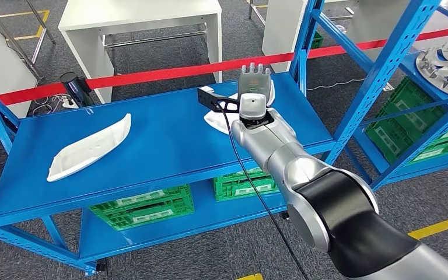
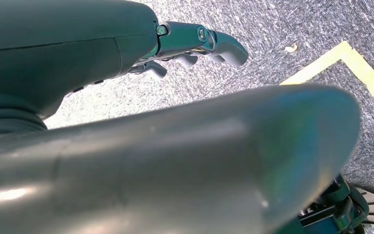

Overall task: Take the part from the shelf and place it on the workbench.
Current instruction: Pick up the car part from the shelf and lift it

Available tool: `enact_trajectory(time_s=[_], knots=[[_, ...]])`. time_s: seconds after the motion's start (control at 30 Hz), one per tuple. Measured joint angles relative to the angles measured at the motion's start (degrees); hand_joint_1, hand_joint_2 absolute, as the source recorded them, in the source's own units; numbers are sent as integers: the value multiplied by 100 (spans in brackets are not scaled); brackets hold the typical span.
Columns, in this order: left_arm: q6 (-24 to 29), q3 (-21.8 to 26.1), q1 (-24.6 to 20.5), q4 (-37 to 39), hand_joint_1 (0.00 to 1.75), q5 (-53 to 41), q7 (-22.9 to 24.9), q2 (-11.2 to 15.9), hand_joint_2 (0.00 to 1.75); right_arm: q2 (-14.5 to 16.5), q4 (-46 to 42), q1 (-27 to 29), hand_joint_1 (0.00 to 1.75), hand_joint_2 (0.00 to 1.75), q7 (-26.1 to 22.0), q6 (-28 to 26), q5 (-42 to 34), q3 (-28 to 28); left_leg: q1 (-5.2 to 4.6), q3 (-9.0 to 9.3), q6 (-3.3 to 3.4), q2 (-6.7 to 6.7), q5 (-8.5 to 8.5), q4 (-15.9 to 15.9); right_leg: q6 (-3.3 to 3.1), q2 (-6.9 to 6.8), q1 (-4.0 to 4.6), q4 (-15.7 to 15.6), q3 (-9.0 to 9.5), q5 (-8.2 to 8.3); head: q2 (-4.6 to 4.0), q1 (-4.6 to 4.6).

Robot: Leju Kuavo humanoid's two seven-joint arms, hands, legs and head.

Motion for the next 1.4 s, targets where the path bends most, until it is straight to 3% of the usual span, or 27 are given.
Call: enact_trajectory(time_s=[1.4], knots=[[0,-50,-8,-9,0,-26,79,-2,0,-110,0,15,0,175,15,-34,-9,0,0,0,0,1,0,0,0,1,0,0,-2,0,0,0]])
